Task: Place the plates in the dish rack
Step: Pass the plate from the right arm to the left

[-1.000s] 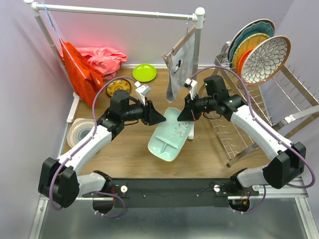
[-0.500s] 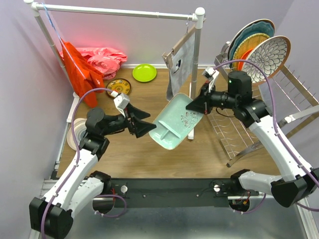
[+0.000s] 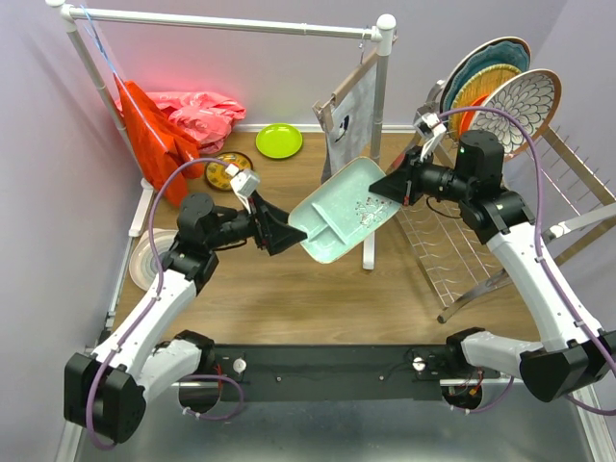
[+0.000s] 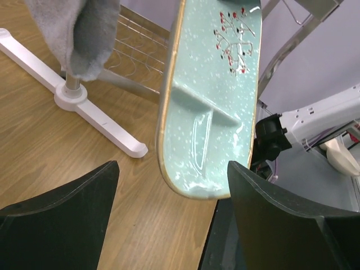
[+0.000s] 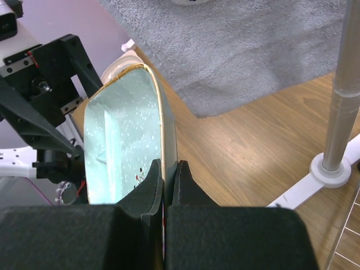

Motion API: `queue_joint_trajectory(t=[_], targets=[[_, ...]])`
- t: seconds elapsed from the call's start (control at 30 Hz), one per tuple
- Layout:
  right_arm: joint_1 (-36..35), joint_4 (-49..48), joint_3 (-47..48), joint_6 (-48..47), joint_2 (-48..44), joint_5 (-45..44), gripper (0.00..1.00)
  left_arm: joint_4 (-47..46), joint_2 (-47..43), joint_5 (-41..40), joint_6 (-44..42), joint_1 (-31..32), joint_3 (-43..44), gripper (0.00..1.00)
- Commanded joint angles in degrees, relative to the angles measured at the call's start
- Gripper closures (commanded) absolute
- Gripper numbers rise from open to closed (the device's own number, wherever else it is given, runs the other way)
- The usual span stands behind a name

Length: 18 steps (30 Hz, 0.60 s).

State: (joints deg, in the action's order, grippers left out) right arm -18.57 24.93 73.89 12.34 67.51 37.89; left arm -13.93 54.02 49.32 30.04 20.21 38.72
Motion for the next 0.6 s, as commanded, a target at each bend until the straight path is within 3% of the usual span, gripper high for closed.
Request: queue_joint_trajectory(t=[0.0,0.3,0.43,0.57], targets=[[0.46,-7.08,0.38,5.41,-1.94,0.96,0.99,0.4,2.93,-1.77,4.04,-0.34,3.9,0.15],[0.55,-8.93,-0.94,6.73,-2.11,-0.8,0.99,0.22,6.54,-3.17,8.36,0.36,6.89,0.29],[0.55,-9.37,-1.29,7.0,-2.11,-1.5,0.99,0.31,7.5,-3.79,10.03,0.45,7.42,0.45],[0.55,-9.81,-1.55,7.26,-2.03,-1.5,0.99,0.49,8.47,-4.06,10.39,1.15,7.95,0.49]])
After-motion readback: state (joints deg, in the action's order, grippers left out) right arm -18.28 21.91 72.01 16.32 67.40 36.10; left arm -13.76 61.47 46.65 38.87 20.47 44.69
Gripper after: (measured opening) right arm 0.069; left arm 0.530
